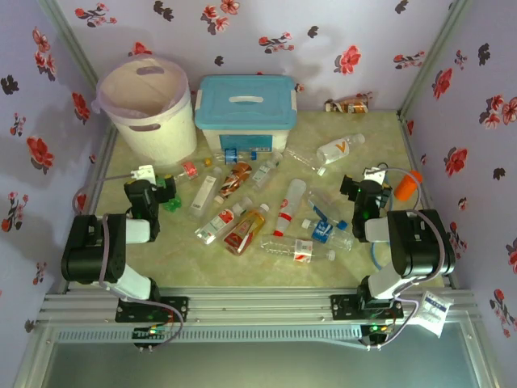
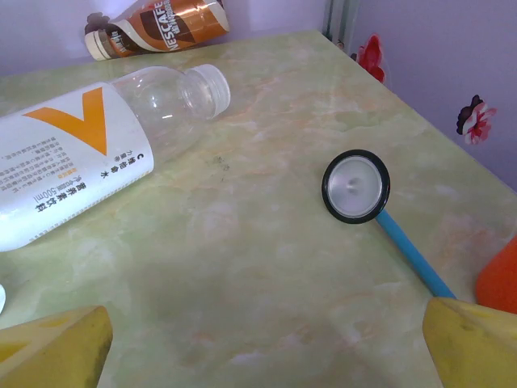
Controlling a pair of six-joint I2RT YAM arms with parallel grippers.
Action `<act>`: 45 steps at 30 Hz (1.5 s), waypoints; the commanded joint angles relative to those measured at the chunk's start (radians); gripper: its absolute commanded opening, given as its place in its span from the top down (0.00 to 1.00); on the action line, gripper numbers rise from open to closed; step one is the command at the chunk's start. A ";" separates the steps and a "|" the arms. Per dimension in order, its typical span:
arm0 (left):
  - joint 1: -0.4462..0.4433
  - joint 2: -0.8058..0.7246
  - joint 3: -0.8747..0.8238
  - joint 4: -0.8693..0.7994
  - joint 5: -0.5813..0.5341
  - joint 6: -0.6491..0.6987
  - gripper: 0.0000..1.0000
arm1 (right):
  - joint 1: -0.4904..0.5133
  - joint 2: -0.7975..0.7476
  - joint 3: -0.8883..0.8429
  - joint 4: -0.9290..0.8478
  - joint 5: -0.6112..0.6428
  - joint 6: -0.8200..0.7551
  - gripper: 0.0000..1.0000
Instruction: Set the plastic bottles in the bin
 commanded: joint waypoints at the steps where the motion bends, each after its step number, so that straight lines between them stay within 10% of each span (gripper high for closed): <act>1: -0.005 0.006 -0.005 0.043 -0.027 0.025 0.00 | 0.002 0.003 0.005 0.030 0.015 -0.009 0.01; 45: 0.010 0.005 0.000 0.030 0.004 0.018 0.00 | -0.016 0.004 0.014 0.010 -0.010 0.002 0.01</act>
